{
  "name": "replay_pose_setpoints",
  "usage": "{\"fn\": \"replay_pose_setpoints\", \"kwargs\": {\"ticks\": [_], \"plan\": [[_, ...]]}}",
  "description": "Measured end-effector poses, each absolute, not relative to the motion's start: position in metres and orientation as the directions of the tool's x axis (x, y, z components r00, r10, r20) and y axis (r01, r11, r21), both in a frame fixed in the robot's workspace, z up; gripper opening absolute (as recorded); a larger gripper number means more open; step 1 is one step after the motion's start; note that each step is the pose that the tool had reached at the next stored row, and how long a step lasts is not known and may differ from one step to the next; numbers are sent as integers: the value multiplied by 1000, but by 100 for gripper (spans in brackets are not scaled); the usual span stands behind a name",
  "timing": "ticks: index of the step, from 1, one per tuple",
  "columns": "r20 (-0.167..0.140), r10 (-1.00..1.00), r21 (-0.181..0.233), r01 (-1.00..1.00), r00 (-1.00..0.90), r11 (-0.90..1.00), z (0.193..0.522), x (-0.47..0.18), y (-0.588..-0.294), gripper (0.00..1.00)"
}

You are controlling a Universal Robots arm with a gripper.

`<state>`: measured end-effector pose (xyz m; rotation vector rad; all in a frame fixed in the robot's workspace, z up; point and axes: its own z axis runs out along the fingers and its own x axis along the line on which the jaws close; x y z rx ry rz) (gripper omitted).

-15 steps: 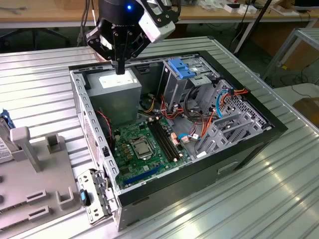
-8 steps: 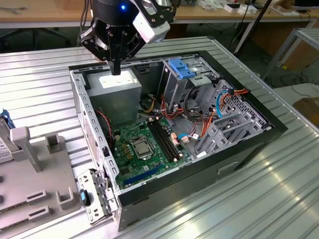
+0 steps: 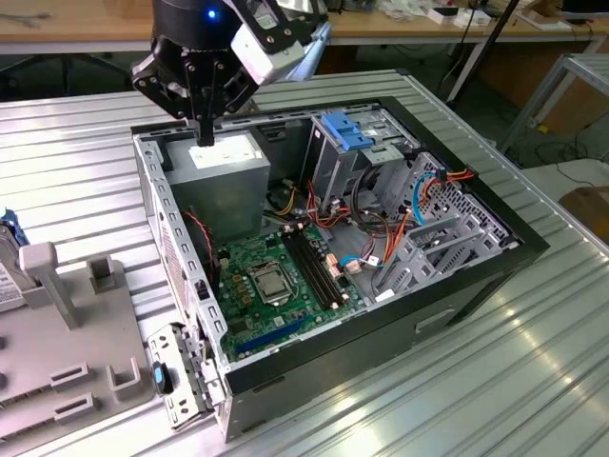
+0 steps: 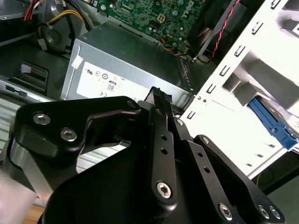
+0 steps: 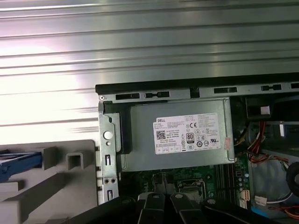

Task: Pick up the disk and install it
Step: 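Reach for the disk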

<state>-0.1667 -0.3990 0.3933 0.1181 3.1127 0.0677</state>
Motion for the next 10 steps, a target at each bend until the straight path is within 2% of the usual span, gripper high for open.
{"fn": "replay_pose_setpoints", "kwargs": {"ticks": [10], "plan": [[-24,76,44,75,-997,996,393,-186,-399,11]]}}
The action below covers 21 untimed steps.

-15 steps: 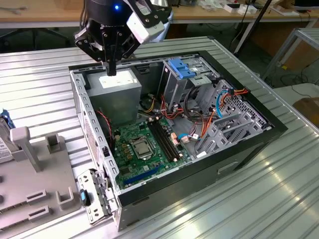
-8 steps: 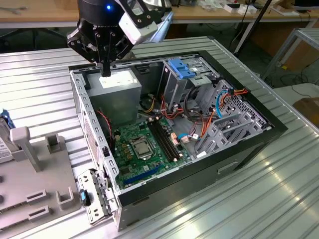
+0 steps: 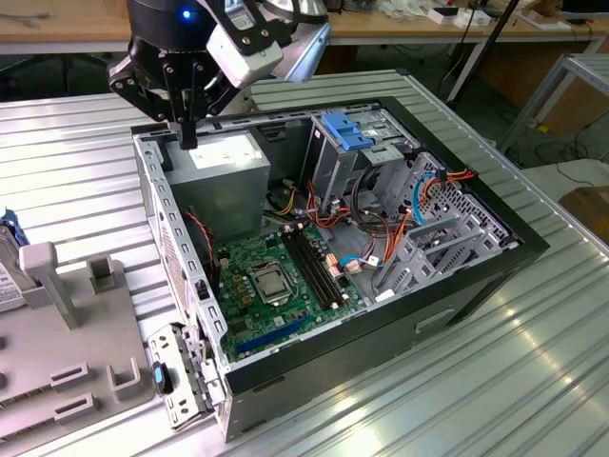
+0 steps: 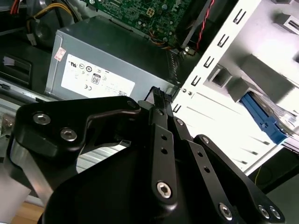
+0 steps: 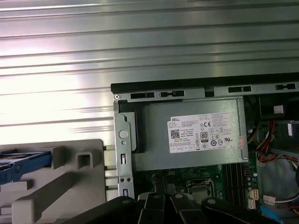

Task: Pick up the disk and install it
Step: 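Reach for the disk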

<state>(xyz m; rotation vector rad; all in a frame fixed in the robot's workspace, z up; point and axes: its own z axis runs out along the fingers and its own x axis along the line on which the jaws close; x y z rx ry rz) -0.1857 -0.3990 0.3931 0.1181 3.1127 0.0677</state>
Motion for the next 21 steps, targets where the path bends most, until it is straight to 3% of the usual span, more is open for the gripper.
{"fn": "replay_pose_setpoints", "kwargs": {"ticks": [21], "plan": [[-24,76,44,75,-997,996,393,-249,-398,11]]}}
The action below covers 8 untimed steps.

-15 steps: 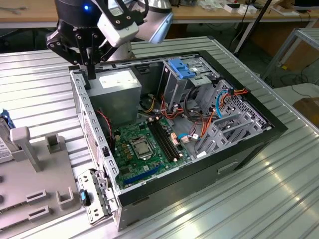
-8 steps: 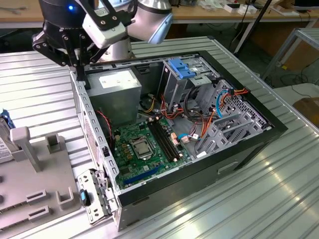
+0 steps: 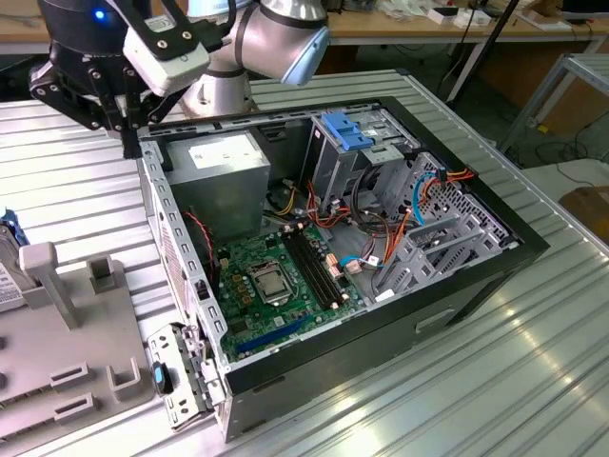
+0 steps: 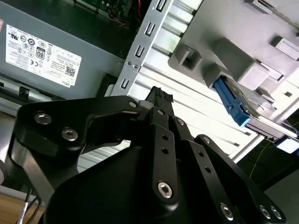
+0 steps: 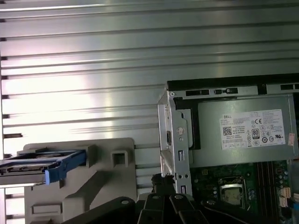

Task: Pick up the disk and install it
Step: 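Reach for the disk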

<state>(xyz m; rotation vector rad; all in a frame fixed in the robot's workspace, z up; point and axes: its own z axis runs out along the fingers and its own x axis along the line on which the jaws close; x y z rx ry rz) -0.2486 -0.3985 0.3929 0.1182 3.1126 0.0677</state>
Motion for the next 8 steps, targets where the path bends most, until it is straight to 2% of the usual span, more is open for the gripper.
{"fn": "replay_pose_setpoints", "kwargs": {"ticks": [8], "plan": [[-24,76,44,75,-997,996,393,-292,-396,11]]}}
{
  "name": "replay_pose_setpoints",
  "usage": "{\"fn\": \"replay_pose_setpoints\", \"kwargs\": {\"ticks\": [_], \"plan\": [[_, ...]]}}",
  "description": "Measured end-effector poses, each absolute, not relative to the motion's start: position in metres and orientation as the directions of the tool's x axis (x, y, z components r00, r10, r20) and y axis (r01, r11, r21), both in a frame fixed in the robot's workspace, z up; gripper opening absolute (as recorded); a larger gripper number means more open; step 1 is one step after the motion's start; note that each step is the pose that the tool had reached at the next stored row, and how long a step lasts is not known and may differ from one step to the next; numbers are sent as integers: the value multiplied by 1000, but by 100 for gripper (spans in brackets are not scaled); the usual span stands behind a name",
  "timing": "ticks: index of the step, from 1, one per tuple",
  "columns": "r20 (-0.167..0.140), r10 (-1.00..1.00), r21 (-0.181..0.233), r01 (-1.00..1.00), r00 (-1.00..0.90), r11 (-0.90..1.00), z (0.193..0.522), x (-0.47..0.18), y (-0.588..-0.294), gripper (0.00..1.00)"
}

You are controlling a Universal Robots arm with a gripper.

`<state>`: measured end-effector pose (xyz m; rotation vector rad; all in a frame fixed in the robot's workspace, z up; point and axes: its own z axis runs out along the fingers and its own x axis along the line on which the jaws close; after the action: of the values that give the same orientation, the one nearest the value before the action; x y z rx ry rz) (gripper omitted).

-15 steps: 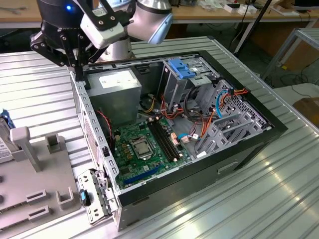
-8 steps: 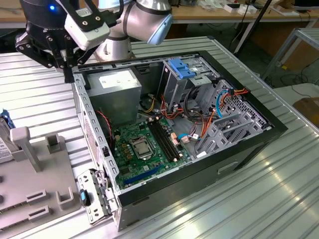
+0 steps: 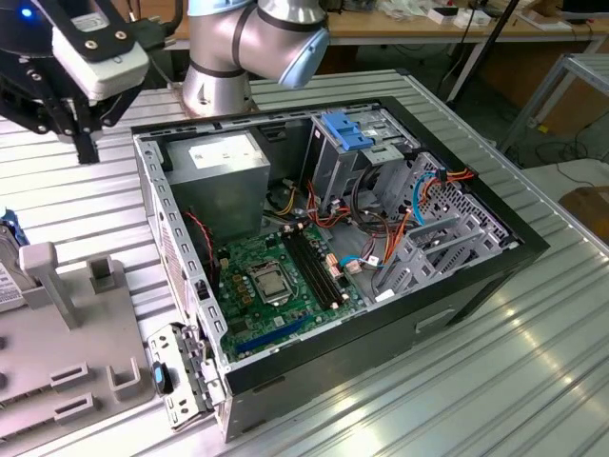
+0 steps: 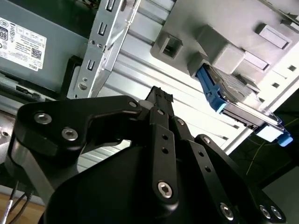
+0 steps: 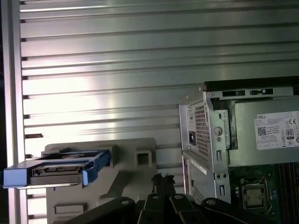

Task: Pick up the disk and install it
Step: 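Reach for the disk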

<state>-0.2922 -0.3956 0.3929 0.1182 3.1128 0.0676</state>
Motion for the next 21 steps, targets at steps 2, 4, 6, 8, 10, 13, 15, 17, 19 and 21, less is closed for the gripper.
{"fn": "replay_pose_setpoints", "kwargs": {"ticks": [2,4,6,8,10,13,15,17,19,21], "plan": [[-24,76,44,75,-997,996,393,-311,-396,11],[-24,76,44,75,-997,996,393,-326,-396,11],[-24,76,44,75,-997,996,393,-336,-396,11],[-24,76,44,75,-997,996,393,-346,-395,11],[-24,76,44,75,-997,996,392,-360,-395,11],[-24,76,44,75,-997,996,392,-377,-395,11],[-24,76,44,75,-997,996,392,-386,-395,11],[-24,76,44,75,-997,996,392,-394,-395,11],[-24,76,44,75,-997,996,392,-401,-395,11],[-24,76,44,75,-997,996,392,-409,-395,11]]}}
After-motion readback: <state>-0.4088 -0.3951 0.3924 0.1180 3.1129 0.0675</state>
